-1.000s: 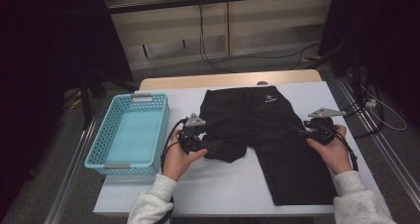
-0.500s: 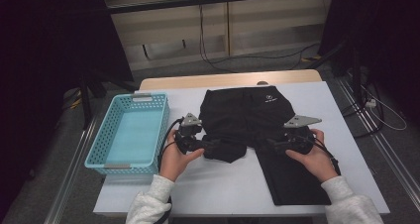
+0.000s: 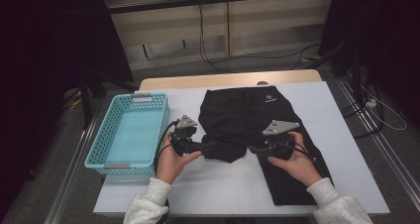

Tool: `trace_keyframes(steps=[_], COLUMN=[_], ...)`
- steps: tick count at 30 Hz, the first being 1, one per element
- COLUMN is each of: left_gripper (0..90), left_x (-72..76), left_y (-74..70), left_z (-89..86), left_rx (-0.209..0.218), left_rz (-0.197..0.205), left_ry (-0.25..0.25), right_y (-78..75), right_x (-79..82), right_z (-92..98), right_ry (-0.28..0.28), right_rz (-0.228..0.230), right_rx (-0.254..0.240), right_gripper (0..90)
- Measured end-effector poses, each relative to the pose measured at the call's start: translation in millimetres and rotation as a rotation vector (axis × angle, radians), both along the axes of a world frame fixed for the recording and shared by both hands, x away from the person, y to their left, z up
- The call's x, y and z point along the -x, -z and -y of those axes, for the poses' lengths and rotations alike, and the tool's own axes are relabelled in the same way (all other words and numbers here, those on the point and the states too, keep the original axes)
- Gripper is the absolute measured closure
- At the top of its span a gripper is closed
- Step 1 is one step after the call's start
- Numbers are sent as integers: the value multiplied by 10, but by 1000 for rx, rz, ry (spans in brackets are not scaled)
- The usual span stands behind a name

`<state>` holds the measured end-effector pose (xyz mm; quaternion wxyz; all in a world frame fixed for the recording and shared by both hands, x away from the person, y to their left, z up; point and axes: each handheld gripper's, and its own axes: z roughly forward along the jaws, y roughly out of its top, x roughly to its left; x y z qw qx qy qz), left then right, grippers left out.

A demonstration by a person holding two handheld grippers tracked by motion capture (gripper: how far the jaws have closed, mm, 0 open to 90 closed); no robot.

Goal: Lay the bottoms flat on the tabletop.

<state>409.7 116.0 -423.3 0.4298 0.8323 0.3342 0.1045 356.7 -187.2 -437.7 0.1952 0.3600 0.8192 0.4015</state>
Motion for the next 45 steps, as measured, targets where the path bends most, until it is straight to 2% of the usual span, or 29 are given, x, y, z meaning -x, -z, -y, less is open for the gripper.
trace_keyframes(steps=[2, 7, 10, 12, 16, 17, 19, 20, 21, 23, 27, 29, 30, 32, 33, 35, 39, 40, 45], left_gripper=[44, 45, 49, 55, 62, 63, 64, 64, 65, 65, 68, 68, 68, 68, 68, 69, 86, 95, 114], left_x=[9, 33, 52, 59, 79, 84, 90, 93, 97, 105, 114, 119, 120, 125, 126, 120, 114, 118, 124], left_y=[0, -13, -6, -9, -7, -1, 8, 9, 8, 0, -6, 0, 2, 15, 23, 54, 126, 141, 154], left_z=[-17, -69, -86, -107, -126, -130, -142, -146, -152, -166, -197, -196, -195, -175, -164, -135, -85, -68, -37], left_rx=[11, -2, 8, -13, -9, -5, -7, -6, -3, 4, 7, 8, 5, 7, 1, -10, -24, -17, -36], left_rz=[-11, 2, 1, 10, 15, 11, 8, 9, 10, 12, 14, 12, 14, 10, 9, 4, -12, -18, -17], left_ry=[-14, -37, -65, -58, -70, -75, -76, -79, -82, -86, -92, -92, -90, -85, -80, -66, -36, -39, -20], right_y=[6, 34, 62, 90, 140, 149, 171, 173, 168, 127, -29, -105, -137, -141, -127, -80, -7, 13, 77], right_x=[18, 39, 31, 17, 0, -5, -26, -36, -48, -64, -130, -171, -203, -254, -268, -279, -290, -296, -335], right_z=[-108, -326, -451, -542, -680, -695, -726, -732, -734, -716, -545, -405, -303, -174, -125, -76, -64, -60, -15], right_ry=[-36, -101, -130, -151, -183, -191, -196, -207, -215, -218, -153, -82, -28, 12, 32, 35, 44, 49, 58], right_rz=[6, -2, 2, 0, 1, 3, -2, -9, -15, -7, 13, 45, 65, 41, 32, 17, -11, -17, -50], right_rx=[7, 19, 32, 39, 66, 74, 71, 55, 46, 29, -59, -76, -90, -130, -128, -108, -69, -64, -59], right_gripper=[341, 438, 503, 510, 588, 627, 816, 863, 898, 900, 900, 900, 900, 900, 900, 900, 900, 900, 883])
